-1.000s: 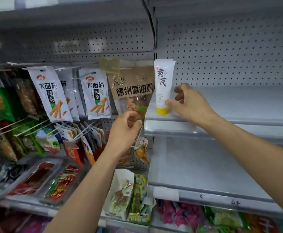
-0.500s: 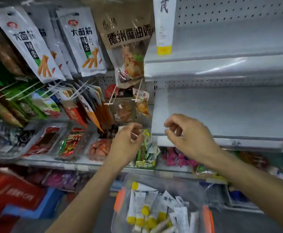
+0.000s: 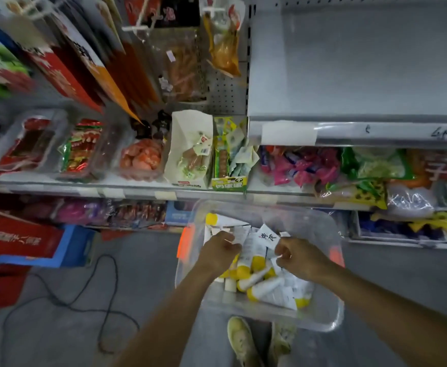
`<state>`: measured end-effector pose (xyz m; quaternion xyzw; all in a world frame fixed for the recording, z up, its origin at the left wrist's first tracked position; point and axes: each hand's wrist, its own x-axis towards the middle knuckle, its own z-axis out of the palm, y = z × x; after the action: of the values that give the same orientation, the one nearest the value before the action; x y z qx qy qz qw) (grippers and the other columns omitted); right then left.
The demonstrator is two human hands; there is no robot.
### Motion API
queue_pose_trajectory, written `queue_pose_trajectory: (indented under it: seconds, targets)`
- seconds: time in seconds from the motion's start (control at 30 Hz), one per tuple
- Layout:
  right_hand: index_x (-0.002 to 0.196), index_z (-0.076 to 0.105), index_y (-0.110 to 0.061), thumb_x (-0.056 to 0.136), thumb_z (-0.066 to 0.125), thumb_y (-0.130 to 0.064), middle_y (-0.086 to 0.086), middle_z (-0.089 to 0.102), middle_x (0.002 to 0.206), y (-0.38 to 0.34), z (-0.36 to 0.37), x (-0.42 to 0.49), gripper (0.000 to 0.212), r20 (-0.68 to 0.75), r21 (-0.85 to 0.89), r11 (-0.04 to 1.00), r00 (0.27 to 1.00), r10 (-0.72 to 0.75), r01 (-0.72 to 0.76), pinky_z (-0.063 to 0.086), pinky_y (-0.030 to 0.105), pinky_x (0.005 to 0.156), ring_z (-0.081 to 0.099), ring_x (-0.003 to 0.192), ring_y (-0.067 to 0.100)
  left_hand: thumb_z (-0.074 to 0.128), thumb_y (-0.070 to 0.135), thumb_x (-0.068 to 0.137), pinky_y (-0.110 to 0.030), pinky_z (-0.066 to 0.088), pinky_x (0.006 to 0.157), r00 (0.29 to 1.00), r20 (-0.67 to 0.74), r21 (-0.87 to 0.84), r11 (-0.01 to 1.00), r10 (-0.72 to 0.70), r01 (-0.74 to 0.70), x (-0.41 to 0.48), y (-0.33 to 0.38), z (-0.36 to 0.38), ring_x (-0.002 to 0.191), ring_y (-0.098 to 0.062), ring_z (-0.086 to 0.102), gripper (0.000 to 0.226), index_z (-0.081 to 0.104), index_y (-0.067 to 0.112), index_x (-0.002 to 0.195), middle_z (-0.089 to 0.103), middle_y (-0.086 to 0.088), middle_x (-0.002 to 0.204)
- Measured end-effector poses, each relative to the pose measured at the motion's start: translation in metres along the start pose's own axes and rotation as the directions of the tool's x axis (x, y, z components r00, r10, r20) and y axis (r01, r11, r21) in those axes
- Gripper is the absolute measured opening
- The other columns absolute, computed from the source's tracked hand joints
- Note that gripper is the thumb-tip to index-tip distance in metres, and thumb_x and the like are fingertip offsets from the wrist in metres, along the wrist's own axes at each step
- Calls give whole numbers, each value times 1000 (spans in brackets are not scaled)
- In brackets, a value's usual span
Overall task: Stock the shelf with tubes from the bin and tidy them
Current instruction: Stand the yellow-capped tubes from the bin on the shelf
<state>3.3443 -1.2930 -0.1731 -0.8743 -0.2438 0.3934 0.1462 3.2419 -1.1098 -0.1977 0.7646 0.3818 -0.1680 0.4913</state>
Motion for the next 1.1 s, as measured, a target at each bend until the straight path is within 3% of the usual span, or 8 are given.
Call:
queue_pose_trajectory:
  seconds: [0.27, 0.33, 0.43, 0.57, 0.7, 0.83, 1.0, 1.1]
  targets:
    - [124, 57, -22, 85, 54, -14, 4, 54, 125, 24, 72, 59, 39, 142, -467, 866, 982, -126, 178, 40, 33, 93, 46, 121, 27, 55, 29, 93, -36, 36, 104, 1000, -8, 381, 924, -28, 29, 63, -35, 52, 125, -37, 45, 49, 42, 5, 134, 44, -20, 131]
    - [107, 67, -21, 76, 66, -18, 7, 61, 110, 25, 84, 67, 31, 113, -558, 798, 973, -199, 228, 42, 34, 88, 54, 110, 28, 53, 38, 94, -41, 37, 103, 1000, 0, 481, 877, -17, 15, 73, -41, 62, 126, -37, 42, 55, 38, 5, 136, 42, -19, 133]
    - [51, 66, -24, 28, 87, -25, -2, 61, 60, 29, 95, 77, 31, 62, -654, 708, 951, -303, 268, 49, 29, 59, 64, 66, 22, 55, 42, 93, -43, 40, 98, 999, -31, 589, 807, -27, 40, 84, -42, 68, 129, -35, 40, 61, 33, 8, 139, 39, -14, 138]
    - [39, 59, -23, 26, 86, -25, -6, 55, 49, 35, 99, 80, 30, 32, -713, 632, 914, -405, 305, 46, 26, 54, 60, 59, 18, 62, 37, 90, -41, 40, 99, 999, 6, 615, 788, -51, 36, 92, -35, 61, 127, -34, 46, 65, 32, 9, 140, 41, -14, 138]
    - [61, 65, -21, 65, 77, -25, -3, 64, 71, 34, 80, 65, 13, 58, -511, 765, 904, -424, 392, 43, 34, 69, 62, 80, 22, 72, 27, 83, -45, 52, 90, 963, 105, 253, 944, -246, 214, 82, -25, 40, 115, -34, 56, 55, 47, 3, 126, 54, -14, 120]
    - [87, 66, -18, 91, 52, -18, -3, 67, 95, 27, 43, 52, 14, -4, -264, 920, 954, -301, 289, 38, 30, 73, 59, 94, 18, 68, 11, 83, -48, 60, 69, 917, 239, -148, 922, -318, 359, 50, -21, 19, 80, -30, 67, 27, 61, -2, 106, 64, -18, 94]
    - [105, 66, -20, 93, 51, -23, 1, 65, 110, 17, 37, 42, 19, 18, -340, 908, 967, -255, 246, 44, 30, 79, 60, 105, 22, 55, 10, 83, -45, 61, 72, 914, 242, -358, 846, -325, 396, 23, -22, 18, 79, -33, 67, 22, 64, 8, 103, 69, -20, 100]
    - [121, 61, -22, 92, 51, -23, 6, 58, 121, 22, 62, 46, 30, 116, -464, 858, 976, -186, 219, 40, 30, 87, 54, 115, 27, 52, 10, 58, -48, 56, 78, 927, 170, -373, 849, -335, 375, 27, -28, 24, 76, -32, 58, 29, 63, 7, 84, 61, -19, 83]
